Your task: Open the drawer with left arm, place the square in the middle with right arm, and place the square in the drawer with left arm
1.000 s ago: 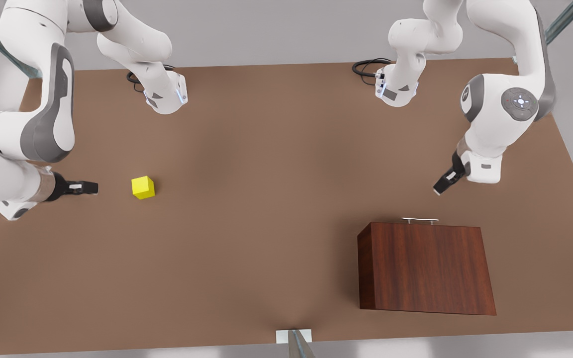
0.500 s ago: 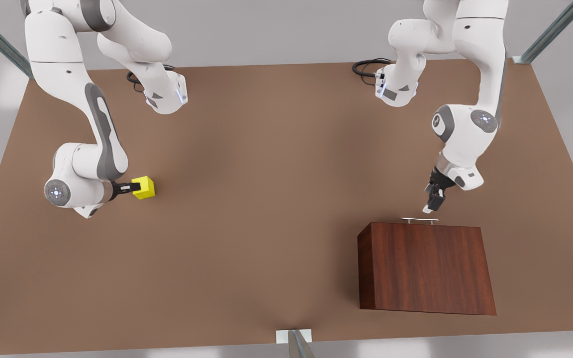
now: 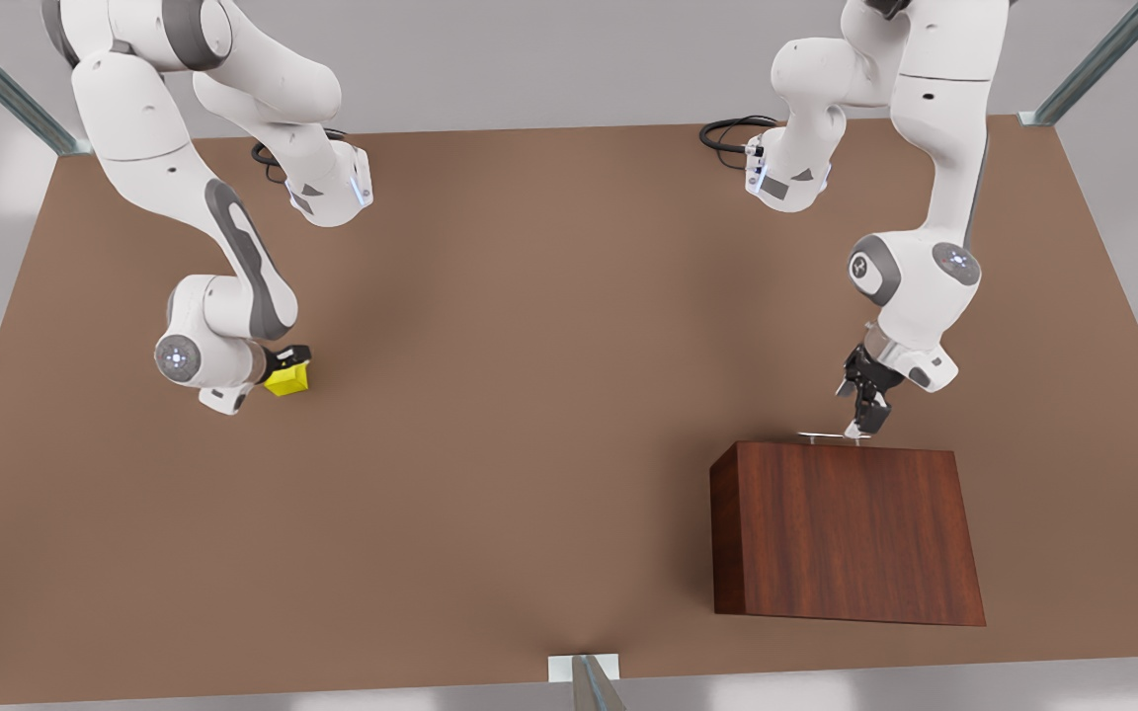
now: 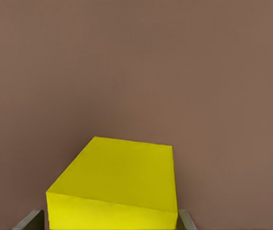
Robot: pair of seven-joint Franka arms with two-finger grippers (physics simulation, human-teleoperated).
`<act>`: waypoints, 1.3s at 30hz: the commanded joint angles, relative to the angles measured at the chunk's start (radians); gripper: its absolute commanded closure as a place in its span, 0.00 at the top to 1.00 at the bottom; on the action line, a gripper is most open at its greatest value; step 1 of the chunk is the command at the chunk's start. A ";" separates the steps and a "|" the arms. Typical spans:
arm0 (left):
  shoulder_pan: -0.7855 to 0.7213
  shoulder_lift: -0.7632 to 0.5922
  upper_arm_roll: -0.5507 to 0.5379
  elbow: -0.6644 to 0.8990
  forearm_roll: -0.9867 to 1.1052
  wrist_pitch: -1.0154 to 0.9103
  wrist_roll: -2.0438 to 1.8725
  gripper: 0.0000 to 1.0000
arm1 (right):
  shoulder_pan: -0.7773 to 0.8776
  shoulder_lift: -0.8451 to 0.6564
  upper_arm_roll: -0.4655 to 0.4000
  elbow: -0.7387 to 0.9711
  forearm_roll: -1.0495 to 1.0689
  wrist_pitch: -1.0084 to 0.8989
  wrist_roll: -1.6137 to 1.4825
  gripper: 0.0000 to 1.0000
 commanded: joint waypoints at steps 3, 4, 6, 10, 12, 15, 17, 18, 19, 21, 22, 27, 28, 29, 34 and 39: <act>0.000 0.008 0.000 0.008 -0.019 0.005 0.000 1.00 | -0.005 0.010 -0.001 -0.006 0.000 0.064 0.000 1.00; 0.000 0.015 0.000 0.009 -0.020 0.007 0.000 1.00 | -0.005 0.010 -0.001 -0.006 0.000 0.067 0.002 0.97; -0.002 0.018 -0.002 0.009 -0.023 0.010 0.000 1.00 | -0.011 0.016 -0.001 -0.023 0.000 0.105 0.002 0.87; -0.003 0.025 -0.003 0.009 -0.023 0.009 0.000 1.00 | -0.013 0.010 0.001 -0.025 0.000 0.095 0.003 0.70; -0.005 0.033 -0.008 0.009 -0.023 0.009 0.000 1.00 | -0.011 -0.004 0.001 -0.025 0.000 0.089 0.002 0.56; -0.006 0.033 -0.011 0.008 -0.025 -0.001 0.000 1.00 | -0.005 -0.016 0.002 -0.018 0.000 0.064 0.008 0.55; -0.006 0.031 -0.011 0.008 -0.031 -0.005 -0.002 1.00 | 0.003 -0.042 0.005 -0.012 0.003 0.035 0.021 0.55; -0.008 0.030 -0.011 0.005 -0.032 -0.005 -0.002 1.00 | 0.004 -0.049 0.009 -0.011 0.006 0.035 0.051 0.55; -0.006 0.027 -0.011 0.003 -0.032 -0.008 -0.002 1.00 | 0.012 -0.067 0.024 -0.002 0.009 0.007 0.084 0.55; -0.008 0.018 -0.011 -0.001 -0.040 -0.031 -0.002 1.00 | 0.023 -0.073 0.133 0.041 0.016 -0.050 0.299 0.57; -0.008 0.005 -0.011 -0.003 -0.040 -0.050 -0.002 1.00 | 0.043 -0.072 0.202 0.069 0.017 -0.050 0.428 0.57; -0.012 -0.010 -0.014 -0.018 -0.040 -0.059 -0.035 1.00 | 0.345 0.085 0.288 0.385 0.095 -0.050 0.988 0.57; -0.012 -0.011 -0.014 -0.024 -0.040 -0.062 -0.037 1.00 | 0.426 0.158 0.286 0.501 0.132 -0.050 1.093 0.57; -0.012 -0.019 -0.014 -0.032 -0.042 -0.065 -0.037 1.00 | 0.490 0.227 0.282 0.621 0.138 -0.051 1.208 0.57; -0.012 -0.070 -0.014 -0.087 -0.042 -0.067 -0.035 1.00 | 0.759 0.591 0.162 1.129 0.124 -0.043 1.542 0.57; -0.012 -0.093 -0.014 -0.127 -0.042 -0.074 -0.035 1.00 | 0.831 0.626 0.094 1.124 0.121 -0.039 1.632 0.58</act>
